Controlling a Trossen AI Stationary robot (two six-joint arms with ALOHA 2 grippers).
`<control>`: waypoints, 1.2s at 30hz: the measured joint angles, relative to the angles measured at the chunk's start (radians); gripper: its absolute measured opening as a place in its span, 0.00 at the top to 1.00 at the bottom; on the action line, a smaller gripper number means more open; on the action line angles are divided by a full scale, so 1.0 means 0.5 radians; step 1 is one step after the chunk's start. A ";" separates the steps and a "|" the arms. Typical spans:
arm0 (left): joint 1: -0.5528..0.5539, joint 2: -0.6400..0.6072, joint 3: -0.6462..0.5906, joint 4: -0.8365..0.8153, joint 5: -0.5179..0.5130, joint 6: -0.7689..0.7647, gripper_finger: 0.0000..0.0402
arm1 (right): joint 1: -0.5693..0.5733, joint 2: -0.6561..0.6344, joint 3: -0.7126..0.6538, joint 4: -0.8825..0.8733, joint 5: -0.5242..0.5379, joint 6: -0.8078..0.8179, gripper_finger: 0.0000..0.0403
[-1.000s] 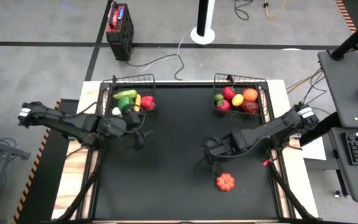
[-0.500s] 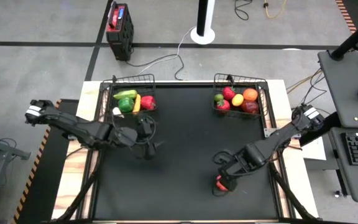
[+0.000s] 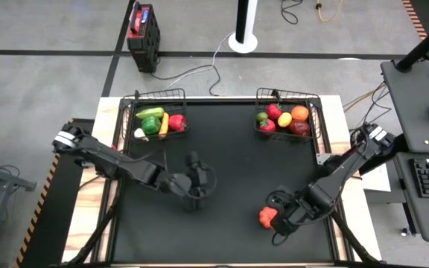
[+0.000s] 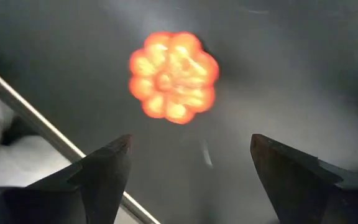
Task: Sort produce into baskets
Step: Put the pumpkin into the left wire basket
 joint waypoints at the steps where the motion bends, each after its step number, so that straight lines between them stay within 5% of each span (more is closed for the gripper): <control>1: -0.004 0.036 0.017 -0.001 0.002 0.027 0.31 | 0.016 -0.011 -0.022 0.054 0.025 0.045 0.22; 13: -0.195 0.428 0.025 0.435 0.022 0.131 0.53 | 0.083 -0.150 -0.471 0.627 0.159 0.371 0.22; 36: -0.208 1.429 0.994 0.491 0.199 0.299 0.91 | 0.232 -0.419 -1.023 1.140 0.450 0.440 0.22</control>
